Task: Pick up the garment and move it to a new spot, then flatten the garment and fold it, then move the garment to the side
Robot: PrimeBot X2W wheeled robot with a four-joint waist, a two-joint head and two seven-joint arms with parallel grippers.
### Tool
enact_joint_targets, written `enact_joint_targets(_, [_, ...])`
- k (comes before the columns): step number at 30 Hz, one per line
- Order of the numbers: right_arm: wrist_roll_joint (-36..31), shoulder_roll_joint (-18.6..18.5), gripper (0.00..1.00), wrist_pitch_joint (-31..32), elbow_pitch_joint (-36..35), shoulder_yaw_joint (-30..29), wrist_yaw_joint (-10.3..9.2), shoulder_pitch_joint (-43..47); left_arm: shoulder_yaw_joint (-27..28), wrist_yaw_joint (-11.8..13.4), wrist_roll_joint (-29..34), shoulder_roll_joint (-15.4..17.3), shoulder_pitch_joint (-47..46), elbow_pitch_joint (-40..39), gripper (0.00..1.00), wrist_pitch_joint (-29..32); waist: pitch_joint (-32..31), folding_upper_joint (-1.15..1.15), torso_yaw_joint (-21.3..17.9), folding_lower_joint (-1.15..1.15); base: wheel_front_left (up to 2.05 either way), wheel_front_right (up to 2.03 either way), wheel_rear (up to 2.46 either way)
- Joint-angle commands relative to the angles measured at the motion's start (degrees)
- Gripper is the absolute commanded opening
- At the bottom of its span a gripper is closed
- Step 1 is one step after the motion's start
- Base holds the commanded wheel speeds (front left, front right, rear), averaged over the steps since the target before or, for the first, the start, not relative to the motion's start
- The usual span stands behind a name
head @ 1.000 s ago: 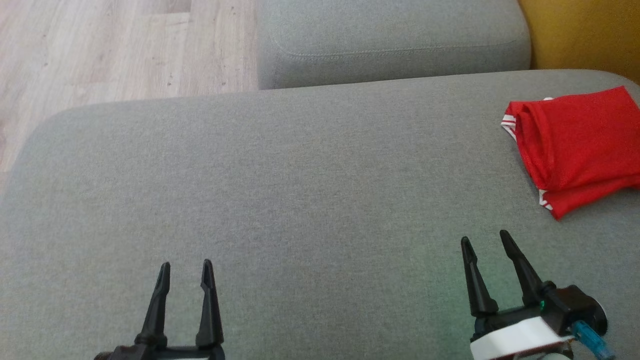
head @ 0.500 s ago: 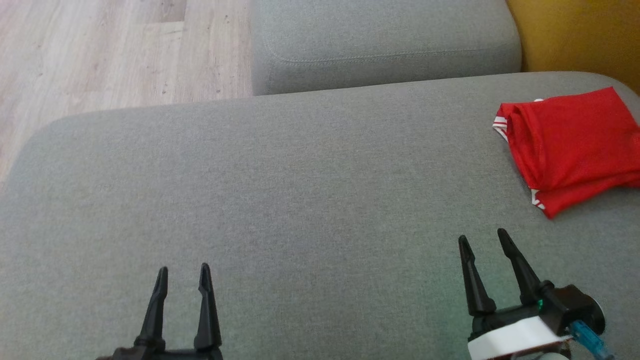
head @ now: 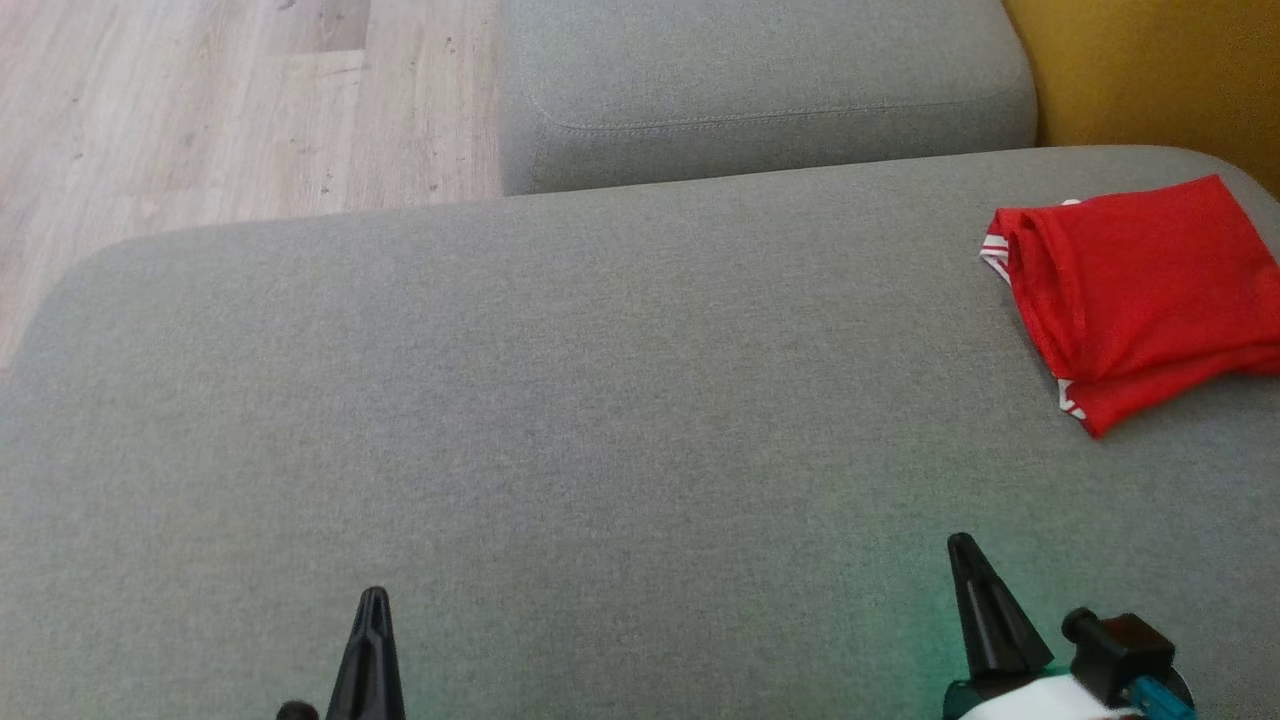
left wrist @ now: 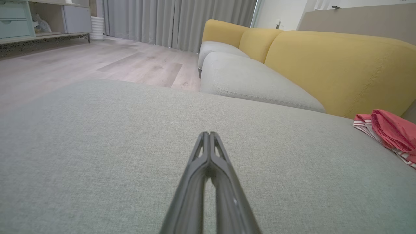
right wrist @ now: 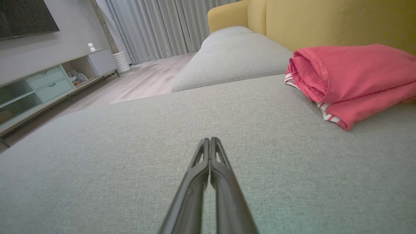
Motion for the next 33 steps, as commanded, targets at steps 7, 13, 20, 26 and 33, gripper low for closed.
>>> enact_joint_targets(7, [6.1, -0.6, 0.00, 0.9, -1.8, -0.5, 0.00, -2.4, 1.0, -1.0, -5.5, 0.4, -2.5, -1.0, 0.00, 1.0, 0.1, 0.00, 0.1, 0.00, 0.00, 0.00, 0.00])
enact_joint_targets(13, [10.5, -0.8, 0.00, 1.6, -1.7, -0.9, -0.01, -3.1, 1.5, -1.5, -9.6, 0.7, -3.5, -0.4, 0.00, 1.8, 0.1, 0.00, 0.1, 0.00, 0.00, 0.00, 0.00])
enact_joint_targets(20, [16.2, -1.1, 0.00, 2.7, -1.6, -1.4, -0.01, -4.0, 2.3, -2.3, -15.0, 0.9, -4.7, 0.3, 0.00, 2.8, 0.2, 0.00, 0.2, 0.00, 0.00, 0.00, 0.00])
enact_joint_targets(26, [20.5, -1.2, 0.00, 3.5, -1.6, -1.9, -0.01, -4.6, 2.9, -2.8, -18.9, 1.1, -5.6, 0.8, 0.00, 3.7, 0.2, 0.00, 0.3, 0.00, 0.00, 0.00, 0.00])
enact_joint_targets(33, [25.5, -1.4, 0.00, 4.5, -1.5, -2.4, -0.01, -5.4, 3.6, -3.4, -23.5, 1.2, -6.7, 1.2, 0.00, 4.7, 0.3, 0.00, 0.3, 0.00, 0.00, 0.00, 0.00])
